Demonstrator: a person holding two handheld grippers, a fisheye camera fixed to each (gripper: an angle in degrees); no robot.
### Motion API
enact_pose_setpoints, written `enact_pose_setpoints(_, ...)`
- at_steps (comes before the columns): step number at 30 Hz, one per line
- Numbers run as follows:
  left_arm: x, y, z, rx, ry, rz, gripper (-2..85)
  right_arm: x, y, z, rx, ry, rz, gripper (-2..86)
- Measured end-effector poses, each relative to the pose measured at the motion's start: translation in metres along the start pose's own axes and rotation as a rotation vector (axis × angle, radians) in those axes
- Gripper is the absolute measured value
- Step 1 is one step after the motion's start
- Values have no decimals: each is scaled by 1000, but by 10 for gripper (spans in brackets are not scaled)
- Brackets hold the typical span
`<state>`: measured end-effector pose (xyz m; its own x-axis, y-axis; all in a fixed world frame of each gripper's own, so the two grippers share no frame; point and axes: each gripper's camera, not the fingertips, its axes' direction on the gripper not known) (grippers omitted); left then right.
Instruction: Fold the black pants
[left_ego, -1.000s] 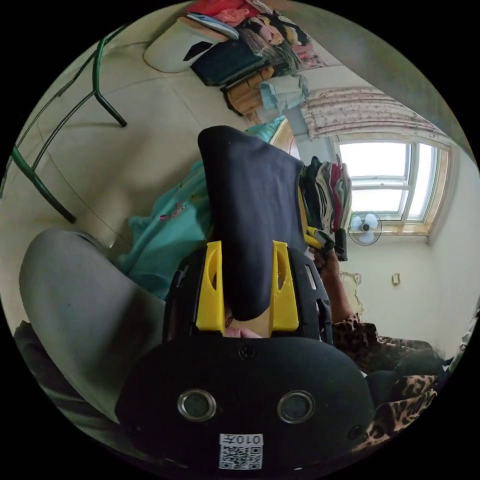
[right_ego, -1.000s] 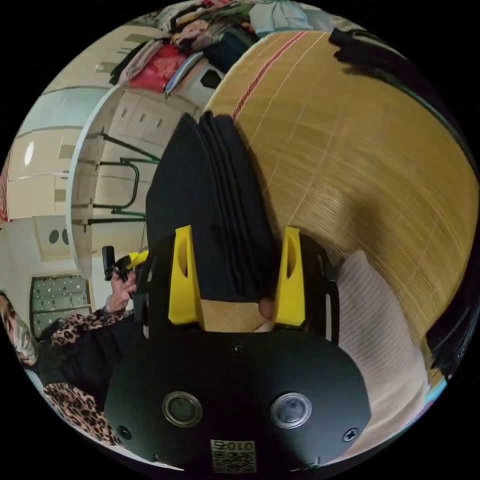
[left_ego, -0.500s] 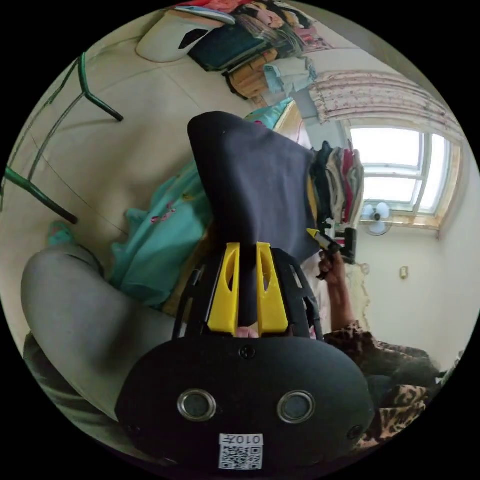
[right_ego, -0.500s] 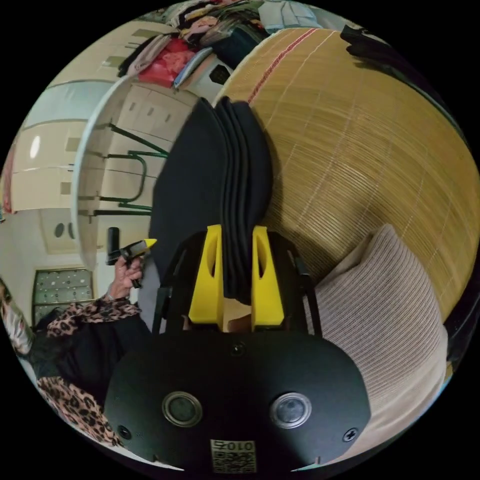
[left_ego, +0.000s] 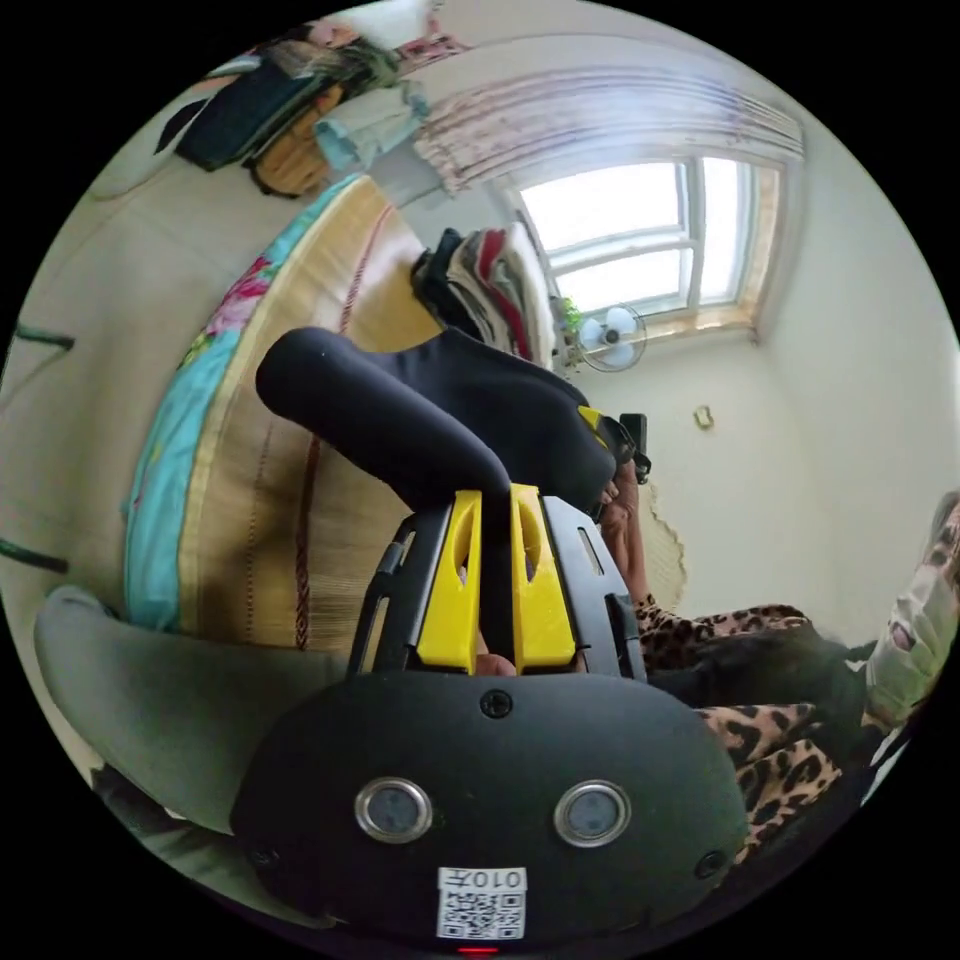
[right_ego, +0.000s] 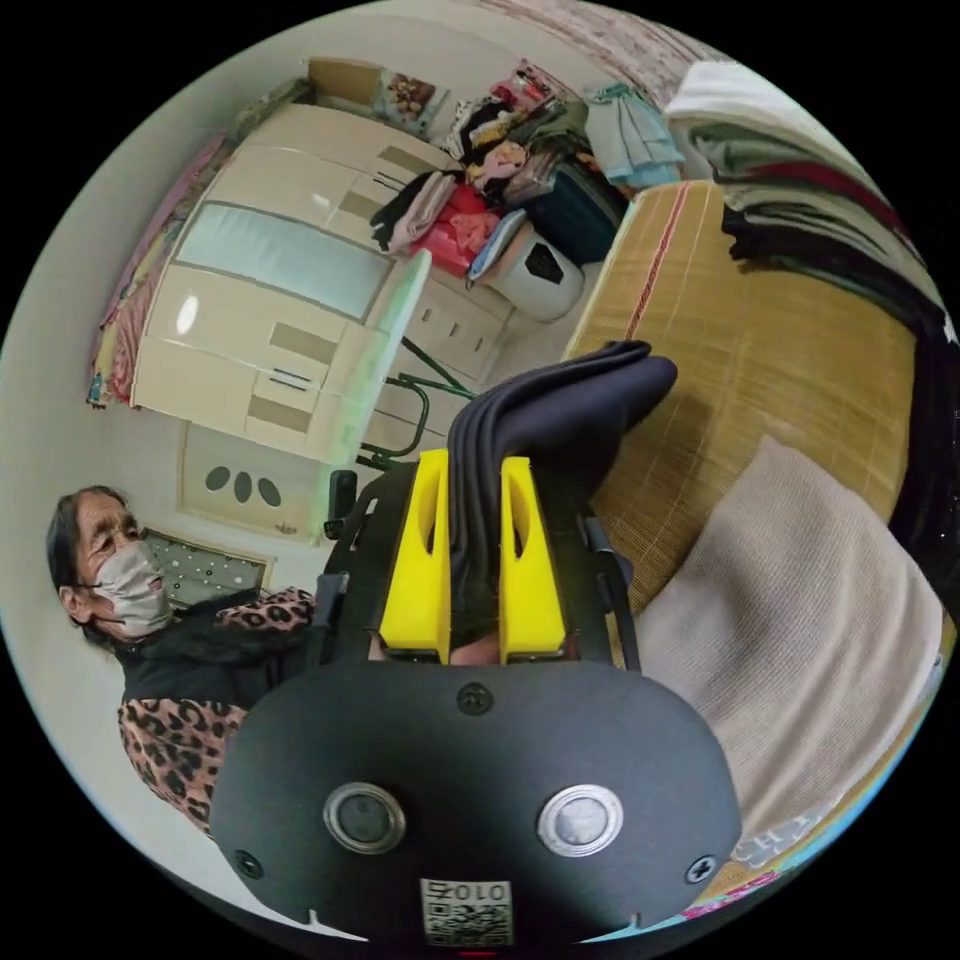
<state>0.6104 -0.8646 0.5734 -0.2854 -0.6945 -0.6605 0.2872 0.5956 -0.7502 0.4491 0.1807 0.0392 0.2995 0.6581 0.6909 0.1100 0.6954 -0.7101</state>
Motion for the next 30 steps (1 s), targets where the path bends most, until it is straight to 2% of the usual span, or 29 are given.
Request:
enact_pose_setpoints(6,103,-14,-94,171,-17,251,72,-108,-52,-40,151,-101,-307,74)
enact_pose_setpoints(10,166,-15,-222,385,-121,334,65,-176,-120,-32,206,-269,-460,83)
enact_pose_setpoints(12,182,-12,-280,469,-218,294,59,-194,-154,-12,162,-325,-472,93)
enact_pose_setpoints(15,172,-1,-364,518,-384,127,41,-200,-200,39,61,-228,-378,105)
enact_pose_setpoints(17,153,46,-415,646,-493,16,21,-189,-209,66,18,-178,-355,103)
enact_pose_setpoints(19,139,91,-441,731,-525,-54,11,-160,-211,95,-19,-204,-303,97)
enact_pose_setpoints(23,117,163,-455,824,-588,-179,3,-117,-214,126,-94,-295,-190,93)
enact_pose_setpoints(26,118,167,-434,785,-567,-153,3,-109,-220,141,-126,-327,-181,98)
enact_pose_setpoints(30,135,141,-395,687,-530,-69,8,-126,-237,153,-172,-249,-239,114)
